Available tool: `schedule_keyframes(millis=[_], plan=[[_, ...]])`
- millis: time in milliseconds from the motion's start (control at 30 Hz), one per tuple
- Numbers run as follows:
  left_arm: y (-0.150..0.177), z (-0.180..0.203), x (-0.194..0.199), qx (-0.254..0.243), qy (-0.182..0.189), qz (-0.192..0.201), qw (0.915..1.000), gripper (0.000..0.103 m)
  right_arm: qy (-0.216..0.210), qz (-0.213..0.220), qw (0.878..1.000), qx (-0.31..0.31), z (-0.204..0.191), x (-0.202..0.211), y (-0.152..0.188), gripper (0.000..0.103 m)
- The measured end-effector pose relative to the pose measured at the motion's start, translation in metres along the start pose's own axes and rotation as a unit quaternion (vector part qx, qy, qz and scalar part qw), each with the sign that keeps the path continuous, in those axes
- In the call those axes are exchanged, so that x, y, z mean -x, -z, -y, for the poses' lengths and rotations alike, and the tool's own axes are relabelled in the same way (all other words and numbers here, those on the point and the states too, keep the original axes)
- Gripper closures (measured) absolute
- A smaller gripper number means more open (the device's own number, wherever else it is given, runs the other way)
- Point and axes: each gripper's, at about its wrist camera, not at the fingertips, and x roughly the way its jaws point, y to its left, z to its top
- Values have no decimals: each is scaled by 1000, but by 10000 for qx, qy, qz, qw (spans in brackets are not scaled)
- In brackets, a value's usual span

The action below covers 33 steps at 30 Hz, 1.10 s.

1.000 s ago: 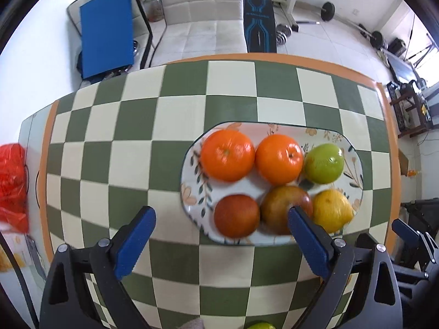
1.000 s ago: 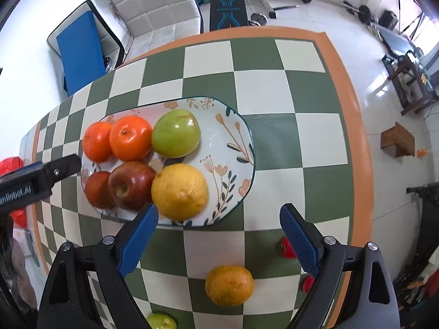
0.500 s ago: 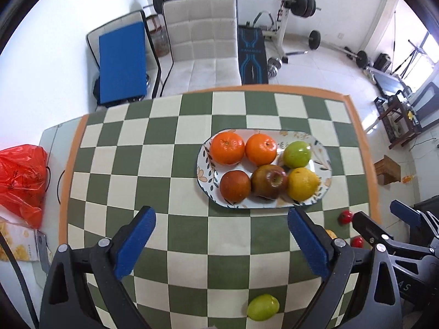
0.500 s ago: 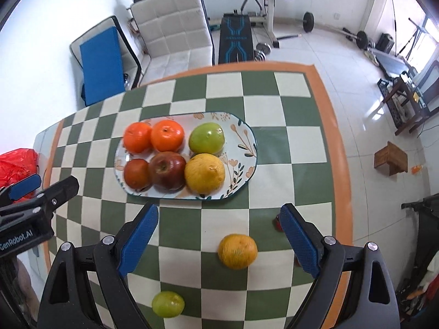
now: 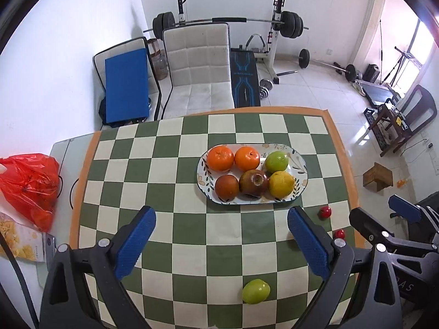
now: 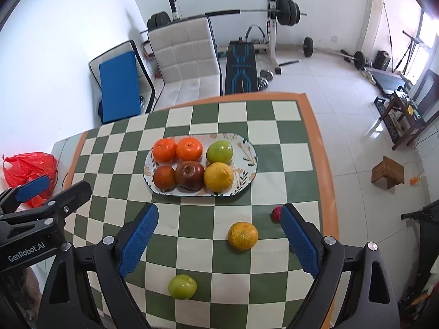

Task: Organize fruits
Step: 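Grasp a green apple with the left tool while the right tool grasps the yellow citrus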

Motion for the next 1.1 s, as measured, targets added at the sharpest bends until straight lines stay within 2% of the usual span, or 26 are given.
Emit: schedule_keyframes(millis=[167,300,400,467,533,600,700,767,800,867,900,933,1000,1100], plan=[[6,3,7,44,10,23,10000,5,-26,79,9999,-85,5,13,5,11],[10,8,-5,9,18,-154,9999,5,-180,85,9996,-207,10,15,8,11],[19,11,-33,-34,-25,-550,9985,0,-266,-48,9989,-382,21,2,12,11],[34,12,-63,26,85,-1061,9943,0,-273,-240,9982,-471,28,-13,15,11],[55,17,-95,45,258,-1641,9861,0,-344,-543,9960,-614,39,-35,22,11],[81,27,-128,14,382,-2260,9734,0,-326,-866,9934,-685,51,-60,32,11],[122,43,-171,-78,482,-3122,9488,0,-313,-1233,9891,-738,63,-90,44,11],[141,53,-188,-226,447,-3369,9402,2,-332,-1438,9862,-756,70,-109,52,11],[149,58,-196,-329,440,-3451,9369,4,-328,-1538,9846,-768,73,-118,56,11],[162,69,-208,-538,426,-3575,9314,18,-363,-1676,9821,-780,77,-132,59,11],[166,73,-212,-646,432,-3609,9294,33,-372,-1725,9812,-778,79,-139,60,11],[171,78,-215,-771,417,-3609,9285,44,-360,-1757,9809,-756,79,-144,60,11],[173,81,-216,-807,469,-3569,9295,48,-337,-1849,9798,-686,78,-161,62,11],[169,77,-214,-800,285,-3384,9372,48,-293,-1993,9778,-576,73,-188,61,11]])
